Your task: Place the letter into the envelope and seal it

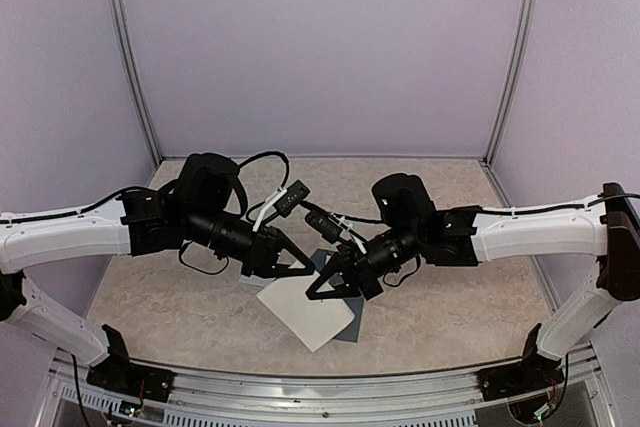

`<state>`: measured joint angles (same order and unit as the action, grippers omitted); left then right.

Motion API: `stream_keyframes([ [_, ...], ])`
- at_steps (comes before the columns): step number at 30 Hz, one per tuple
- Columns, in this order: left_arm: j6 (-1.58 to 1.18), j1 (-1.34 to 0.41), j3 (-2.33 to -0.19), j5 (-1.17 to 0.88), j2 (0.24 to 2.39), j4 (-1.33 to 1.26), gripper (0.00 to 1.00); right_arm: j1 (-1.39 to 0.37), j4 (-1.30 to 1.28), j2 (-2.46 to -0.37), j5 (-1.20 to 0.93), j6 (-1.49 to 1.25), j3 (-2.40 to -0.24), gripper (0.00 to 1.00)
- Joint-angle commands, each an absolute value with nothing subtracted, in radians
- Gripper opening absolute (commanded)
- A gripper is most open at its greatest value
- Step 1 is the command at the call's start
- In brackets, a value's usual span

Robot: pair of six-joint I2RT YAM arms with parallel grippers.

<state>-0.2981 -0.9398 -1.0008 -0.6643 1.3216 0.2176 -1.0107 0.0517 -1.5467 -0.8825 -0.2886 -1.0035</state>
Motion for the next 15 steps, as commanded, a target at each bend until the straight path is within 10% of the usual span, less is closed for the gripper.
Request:
stream_keyframes([
  [1,-0.263,-0.94,-1.024,-0.629,1.326,0.253,0.01,-1.019,0.027,-1.544,-0.885,-0.272,-1.022,0.0],
  [7,-0.243,-0.917,-1.004,-0.654,1.312,0.25,0.0,-1.017,0.022,-1.522,-0.893,-0.285,-0.994,0.01],
  [11,-0.236,-0.917,-0.998,-0.69,1.305,0.244,0.0,-1.011,0.077,-1.485,-0.908,-0.33,-0.945,0.21],
  [15,-0.23,-0.917,-0.994,-0.698,1.299,0.247,0.0,-1.003,0.115,-1.46,-0.92,-0.359,-0.903,0.01],
])
